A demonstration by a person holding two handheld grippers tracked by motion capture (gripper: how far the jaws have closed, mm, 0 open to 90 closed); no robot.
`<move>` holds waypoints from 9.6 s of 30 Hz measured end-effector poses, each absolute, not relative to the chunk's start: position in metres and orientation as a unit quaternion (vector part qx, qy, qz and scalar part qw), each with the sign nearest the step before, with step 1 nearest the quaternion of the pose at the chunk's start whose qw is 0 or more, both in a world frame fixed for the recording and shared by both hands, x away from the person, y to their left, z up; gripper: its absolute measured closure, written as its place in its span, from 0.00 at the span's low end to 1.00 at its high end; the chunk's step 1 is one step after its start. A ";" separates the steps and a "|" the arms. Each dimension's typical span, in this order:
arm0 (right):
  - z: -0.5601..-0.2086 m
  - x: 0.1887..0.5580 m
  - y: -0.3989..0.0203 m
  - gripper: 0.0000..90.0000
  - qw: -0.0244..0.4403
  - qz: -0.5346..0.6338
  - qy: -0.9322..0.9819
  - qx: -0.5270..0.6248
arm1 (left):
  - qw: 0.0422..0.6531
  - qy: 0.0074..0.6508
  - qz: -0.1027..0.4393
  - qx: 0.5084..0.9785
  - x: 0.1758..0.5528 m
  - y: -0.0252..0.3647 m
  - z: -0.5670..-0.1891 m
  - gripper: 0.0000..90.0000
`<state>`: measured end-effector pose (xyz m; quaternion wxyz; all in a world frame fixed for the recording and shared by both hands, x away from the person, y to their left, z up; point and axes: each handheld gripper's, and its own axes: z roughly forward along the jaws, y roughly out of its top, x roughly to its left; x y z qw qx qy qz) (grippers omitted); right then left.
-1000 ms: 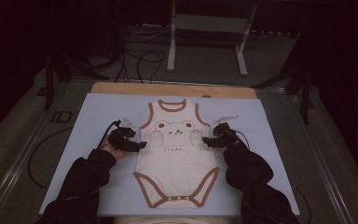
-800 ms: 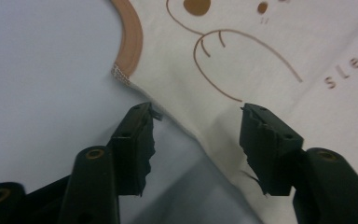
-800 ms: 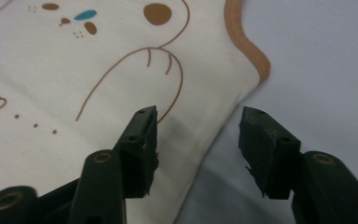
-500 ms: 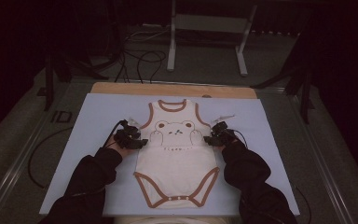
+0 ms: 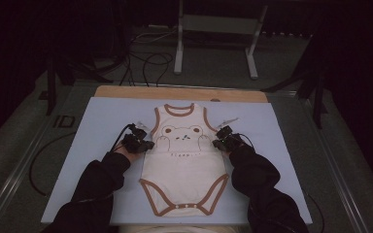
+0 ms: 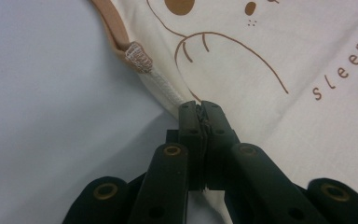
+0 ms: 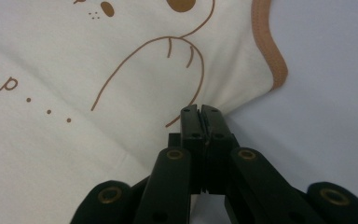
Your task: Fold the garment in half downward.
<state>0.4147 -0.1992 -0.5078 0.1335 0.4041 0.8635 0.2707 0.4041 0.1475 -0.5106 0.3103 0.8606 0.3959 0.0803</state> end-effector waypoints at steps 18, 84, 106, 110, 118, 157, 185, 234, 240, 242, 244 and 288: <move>-0.479 0.400 -0.207 1.00 0.147 0.311 0.858 0.382 | 0.341 0.383 0.076 0.855 0.395 0.155 -0.483 1.00; -0.457 0.241 -0.221 1.00 0.128 0.318 0.889 0.302 | 0.340 0.290 0.063 0.892 0.252 0.160 -0.459 1.00; -0.482 0.221 -0.222 1.00 0.093 0.302 0.897 0.309 | 0.335 0.298 0.029 0.893 0.229 0.161 -0.489 1.00; -0.486 0.220 -0.223 1.00 0.088 0.299 0.897 0.313 | 0.335 0.300 0.024 0.893 0.227 0.159 -0.495 1.00; -0.495 0.218 -0.223 1.00 0.076 0.294 0.897 0.321 | 0.327 0.296 0.021 0.897 0.226 0.159 -0.501 1.00; -0.503 0.223 -0.226 0.93 0.044 0.305 0.895 0.322 | 0.325 0.267 0.007 0.907 0.230 0.160 -0.506 0.89; -0.465 0.247 -0.222 0.11 0.046 0.387 0.867 0.311 | 0.386 0.235 0.011 0.892 0.242 0.160 -0.468 0.05; -0.432 0.333 -0.206 0.11 0.108 0.401 0.862 0.292 | 0.399 0.246 0.035 0.883 0.317 0.164 -0.446 0.03; -0.435 0.340 -0.204 0.11 0.105 0.397 0.862 0.296 | 0.395 0.246 0.035 0.884 0.326 0.161 -0.450 0.02; -0.436 0.342 -0.203 0.11 0.105 0.397 0.861 0.300 | 0.393 0.247 0.035 0.885 0.329 0.160 -0.451 0.02; -0.437 0.344 -0.202 0.11 0.106 0.392 0.863 0.300 | 0.392 0.247 0.035 0.886 0.332 0.158 -0.451 0.01; -0.498 0.389 -0.189 0.19 0.060 0.333 0.886 0.318 | 0.352 0.275 0.026 0.894 0.390 0.138 -0.510 0.16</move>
